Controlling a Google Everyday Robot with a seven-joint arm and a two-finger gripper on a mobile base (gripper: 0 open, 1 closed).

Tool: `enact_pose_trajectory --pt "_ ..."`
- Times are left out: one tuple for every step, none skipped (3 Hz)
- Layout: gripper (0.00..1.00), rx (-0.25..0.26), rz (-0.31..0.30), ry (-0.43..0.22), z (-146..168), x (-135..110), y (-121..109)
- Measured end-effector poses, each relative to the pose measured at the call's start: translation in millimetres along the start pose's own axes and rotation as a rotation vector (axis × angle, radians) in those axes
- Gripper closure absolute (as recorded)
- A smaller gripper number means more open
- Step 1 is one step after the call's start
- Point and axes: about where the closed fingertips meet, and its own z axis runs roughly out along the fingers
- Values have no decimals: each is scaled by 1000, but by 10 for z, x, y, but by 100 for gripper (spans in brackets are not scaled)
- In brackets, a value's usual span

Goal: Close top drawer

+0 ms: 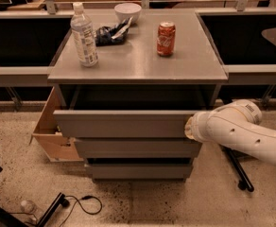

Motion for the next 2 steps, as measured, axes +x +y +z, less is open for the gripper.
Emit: enact_pose_trajectory --pt "81 0 0 0 0 0 0" --pt "50 0 0 0 0 0 0"
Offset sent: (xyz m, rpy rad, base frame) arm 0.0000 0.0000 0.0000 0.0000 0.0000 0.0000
